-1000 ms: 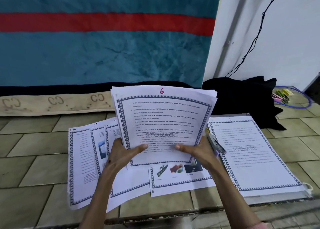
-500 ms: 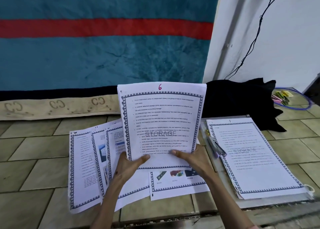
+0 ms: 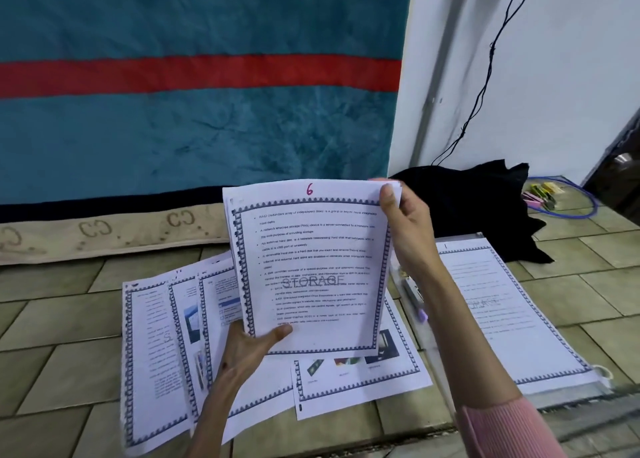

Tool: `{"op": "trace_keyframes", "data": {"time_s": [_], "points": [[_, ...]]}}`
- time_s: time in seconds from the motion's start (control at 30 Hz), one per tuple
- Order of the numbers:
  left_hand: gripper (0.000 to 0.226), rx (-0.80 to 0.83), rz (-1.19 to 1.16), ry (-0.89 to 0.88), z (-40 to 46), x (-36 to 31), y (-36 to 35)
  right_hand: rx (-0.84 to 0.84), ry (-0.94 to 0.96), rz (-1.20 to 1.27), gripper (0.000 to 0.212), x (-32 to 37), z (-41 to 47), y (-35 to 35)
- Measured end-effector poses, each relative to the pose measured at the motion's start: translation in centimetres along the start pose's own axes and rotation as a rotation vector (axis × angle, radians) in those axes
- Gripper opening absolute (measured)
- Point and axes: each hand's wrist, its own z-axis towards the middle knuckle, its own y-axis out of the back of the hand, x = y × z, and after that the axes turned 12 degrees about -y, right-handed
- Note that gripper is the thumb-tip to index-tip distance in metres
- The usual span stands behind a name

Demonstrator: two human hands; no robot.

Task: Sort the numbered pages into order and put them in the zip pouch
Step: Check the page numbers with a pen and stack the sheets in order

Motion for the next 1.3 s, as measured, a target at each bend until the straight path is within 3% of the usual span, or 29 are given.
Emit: {"op": "trace_keyframes", "data": {"time_s": [0.07,0.17,0.27,0.4,0.6,0.67,0.7,0.77,0.83,0.87,0.9,0.97,1.03,1.13,1.2,1.3], "points": [[0.043,0.036,0.016,-0.009,-0.2,-0.4,-0.1,-0.065,0.051,-0.036,0.021,0.4,0.5,-0.3],[0.070,0.053,-0.017,-0.007,-0.3,-0.7,0.0,-0.102,0.076,-0.035,0.022,0.3,0.6,-0.8],[0.040,-0.001,-0.004,0.015,-0.4,-1.0,-0.2,-0.109,0.056,-0.006,0.019,0.0,0.5,-1.3],[0.036,0.031,0.026,0.008,-0.2,-0.8,0.0,-0.119,0.026,-0.013,0.017,0.2,0.9,-1.3],[0.050,0.111,0.002,0.121,-0.2,-2.6,0.8,-0.183,0.039,-0.010,0.040,0.7,1.4,-1.8],[0.071,0.229,0.078,0.077,0.0,-4.7,2.2,-0.208,0.041,0.019,0.053,1.5,1.0,-1.8],[0.067,0.216,0.163,0.019,0.5,-5.9,3.0,-0.202,0.042,0.027,0.056,1.9,0.8,-1.5],[0.050,-0.042,0.192,-0.129,1.9,-9.3,4.7,-0.181,0.042,0.041,0.054,2.8,0.4,-1.1],[0.043,-0.357,0.202,-0.437,3.3,-13.9,5.6,-0.151,0.040,0.056,0.056,3.2,0.1,-0.8],[0.037,-0.414,0.280,-0.601,3.6,-16.5,5.3,-0.132,0.029,0.049,0.061,3.2,0.1,-0.8],[0.034,-0.387,0.395,-0.761,3.9,-18.7,4.6,-0.117,0.010,0.035,0.066,3.1,0.1,-0.8],[0.036,-0.160,0.560,-0.967,4.3,-22.6,1.9,-0.095,-0.027,0.028,0.066,2.9,0.1,-0.8],[0.042,0.137,0.659,-0.888,5.0,-24.8,-1.1,-0.090,-0.072,0.026,0.063,2.5,0.0,-0.7],[0.063,0.476,0.812,-0.622,6.8,-24.3,-4.2,-0.105,-0.122,0.039,0.061,1.6,0.2,-0.2],[0.052,0.580,0.886,-0.550,7.5,-22.7,-5.5,-0.153,-0.173,0.032,0.051,0.8,0.3,0.5],[0.033,0.584,0.905,-0.548,8.1,-20.1,-7.0,-0.205,-0.241,-0.029,0.039,-1.0,0.2,1.2]]}}
